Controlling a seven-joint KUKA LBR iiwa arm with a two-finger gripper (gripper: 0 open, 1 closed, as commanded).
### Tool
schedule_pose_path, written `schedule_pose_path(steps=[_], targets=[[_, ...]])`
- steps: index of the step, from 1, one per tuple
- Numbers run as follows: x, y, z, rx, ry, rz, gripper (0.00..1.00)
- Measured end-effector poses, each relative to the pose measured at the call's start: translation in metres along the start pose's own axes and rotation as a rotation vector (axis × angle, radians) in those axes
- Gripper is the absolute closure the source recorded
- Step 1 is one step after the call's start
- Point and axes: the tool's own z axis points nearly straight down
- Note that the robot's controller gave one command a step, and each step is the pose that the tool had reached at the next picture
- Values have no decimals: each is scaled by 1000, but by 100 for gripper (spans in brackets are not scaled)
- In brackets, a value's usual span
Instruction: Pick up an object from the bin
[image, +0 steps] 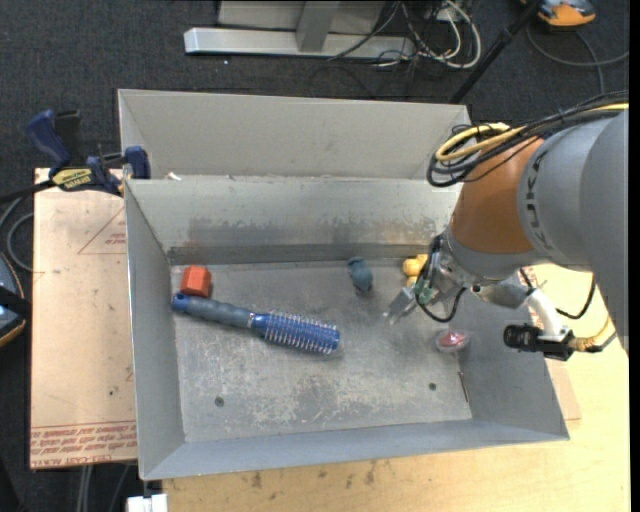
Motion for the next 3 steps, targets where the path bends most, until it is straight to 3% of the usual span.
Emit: schedule_pose_path(steps=[1,2,3], targets=[[-18,40,-125,-7,-8,-265,100],[-27,37,-8,4,4,-488,100],[-49,-53,-14,4,0,-261,100]])
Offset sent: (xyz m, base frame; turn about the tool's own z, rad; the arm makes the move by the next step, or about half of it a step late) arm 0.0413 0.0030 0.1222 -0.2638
